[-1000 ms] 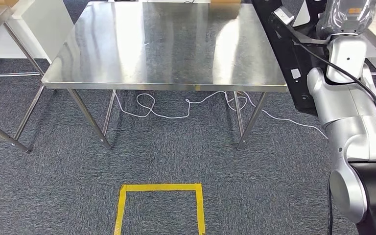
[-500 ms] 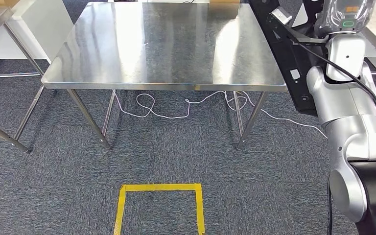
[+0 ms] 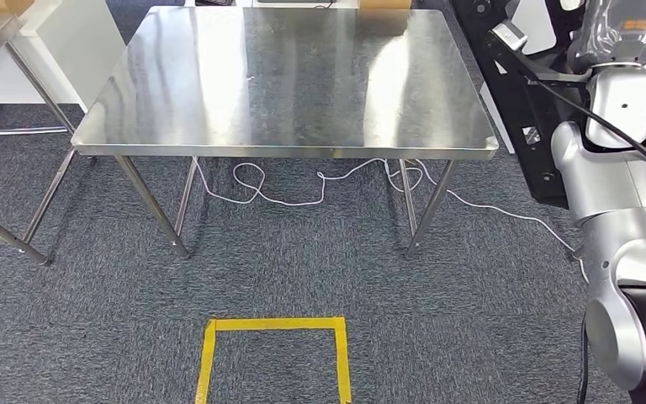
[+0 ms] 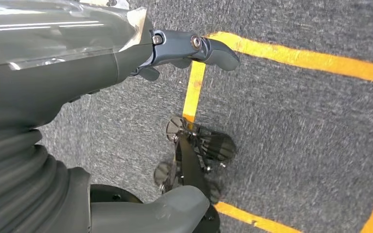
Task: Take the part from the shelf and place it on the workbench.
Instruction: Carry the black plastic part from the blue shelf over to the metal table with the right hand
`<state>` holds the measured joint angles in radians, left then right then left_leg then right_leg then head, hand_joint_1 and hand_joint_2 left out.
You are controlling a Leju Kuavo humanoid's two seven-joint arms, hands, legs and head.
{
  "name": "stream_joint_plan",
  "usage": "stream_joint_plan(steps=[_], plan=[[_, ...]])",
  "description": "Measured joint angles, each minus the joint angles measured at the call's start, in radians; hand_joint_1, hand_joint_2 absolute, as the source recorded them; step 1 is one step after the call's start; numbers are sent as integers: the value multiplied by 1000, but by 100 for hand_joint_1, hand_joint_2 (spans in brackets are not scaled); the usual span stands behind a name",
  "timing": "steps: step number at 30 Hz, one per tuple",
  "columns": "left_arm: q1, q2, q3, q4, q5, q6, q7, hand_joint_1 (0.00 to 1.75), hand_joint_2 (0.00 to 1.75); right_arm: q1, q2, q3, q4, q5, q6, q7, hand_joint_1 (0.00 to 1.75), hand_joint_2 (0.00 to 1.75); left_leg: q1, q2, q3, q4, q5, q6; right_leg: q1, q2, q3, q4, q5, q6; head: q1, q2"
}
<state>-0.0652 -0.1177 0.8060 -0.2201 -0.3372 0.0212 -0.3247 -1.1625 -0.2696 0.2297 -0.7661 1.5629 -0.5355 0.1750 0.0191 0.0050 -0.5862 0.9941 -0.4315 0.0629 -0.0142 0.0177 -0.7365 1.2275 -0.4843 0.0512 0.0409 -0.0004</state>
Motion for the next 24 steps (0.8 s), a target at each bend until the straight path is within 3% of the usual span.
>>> stream_joint_plan(steps=[1, 2, 4, 5, 6, 7, 9, 11, 13, 15, 17, 18, 21, 22, 23, 24], plan=[[0, -1, 0, 1, 0, -1, 1, 0, 175, 5, -4, 0, 0, 0, 1, -3, 175, 175, 4, 2, 1, 0, -2, -5, -7, -2, -18, 34, -12, 5, 0, 0], [1, -1, 0, 2, 0, -2, 1, 0, 175, 10, -7, 0, 0, -2, 1, -9, 175, 175, 10, 4, 3, 1, -4, -12, -15, -5, -19, 33, -9, 16, 0, 0], [2, -3, 0, 4, -1, -5, 1, 0, 175, 16, -14, 1, 0, -7, 2, -25, 175, 175, 24, 7, 10, 5, -13, -31, -35, -14, 35, -76, 37, 49, 1, 0], [2, -2, 1, 5, -1, -6, 1, 0, 175, 16, -17, 2, 0, -10, 5, -32, 175, 175, 29, 8, 12, 9, -19, -44, -40, -19, 64, -139, 54, 60, 2, 0], [2, -1, 1, 6, -1, -7, 0, 0, 175, 16, -20, 3, 1, -11, 12, -38, 175, 175, 31, 9, 13, 12, -25, -56, -41, -24, 87, -184, 59, 56, 5, 0], [2, -1, 1, 6, -3, -8, 0, 0, 175, 15, -22, 5, 1, -10, 24, -41, 175, 175, 31, 10, 13, 15, -31, -67, -38, -26, 100, -206, 60, 45, 6, 0], [4, -1, 2, 7, -7, -11, 0, 0, 175, 14, -22, 17, 2, -4, 56, -44, 175, 175, 31, 14, 18, 16, -38, -83, -33, -25, 104, -200, 52, 11, 4, 0], [3, -3, 2, 8, -11, -16, -2, 0, 175, 9, -14, 38, 3, 1, 87, -47, 175, 175, 37, 17, 16, 38, -43, -91, -34, -17, 113, -195, 52, -10, 0, 0], [0, -4, 5, 8, -12, -20, -4, 0, 175, -8, 3, 63, 6, 1, 113, -56, 175, 175, 36, 14, -34, 127, -66, -90, -29, -8, 124, -195, 43, -25, -4, 0], [-1, -4, 8, 8, -13, -20, -5, 0, 175, -23, 24, 90, 14, 0, 135, -68, 175, 175, 27, 8, -121, 252, -114, -85, -16, 1, 135, -195, 31, -41, -8, 0], [0, -4, 11, 8, -15, -20, -4, 0, 175, -27, 49, 116, 25, 0, 153, -73, 175, 175, 15, 5, -181, 301, -135, -71, 2, 9, 153, -195, 16, -55, -9, 0], [0, -4, 13, 8, -17, -20, -4, 0, 175, -28, 64, 128, 31, 2, 159, -70, 175, 175, 5, 3, -187, 276, -116, -57, 12, 12, 165, -196, 7, -60, -9, 0], [0, 1, 20, 7, -22, -16, -1, 0, 175, -35, 105, 163, 47, 5, 163, -47, 175, 175, -37, -18, -143, 95, 34, 19, 32, 19, 202, -202, -22, -71, -2, 0], [0, 4, 21, 7, -25, -15, 0, 0, 175, -37, 116, 174, 52, 5, 165, -37, 175, 175, -47, -25, -126, 53, 68, 37, 32, 22, 211, -208, -28, -70, 2, 0], [-1, 7, 22, 6, -27, -14, 2, 0, 175, -36, 128, 184, 55, 5, 168, -27, 175, 175, -55, -31, -113, 28, 84, 47, 31, 24, 220, -213, -28, -67, 5, 0], [-2, 6, 22, 6, -30, -13, 3, 0, 175, -34, 139, 193, 56, 5, 170, -19, 175, 175, -57, -30, -100, 13, 80, 50, 31, 26, 228, -218, -24, -60, 6, 0]])
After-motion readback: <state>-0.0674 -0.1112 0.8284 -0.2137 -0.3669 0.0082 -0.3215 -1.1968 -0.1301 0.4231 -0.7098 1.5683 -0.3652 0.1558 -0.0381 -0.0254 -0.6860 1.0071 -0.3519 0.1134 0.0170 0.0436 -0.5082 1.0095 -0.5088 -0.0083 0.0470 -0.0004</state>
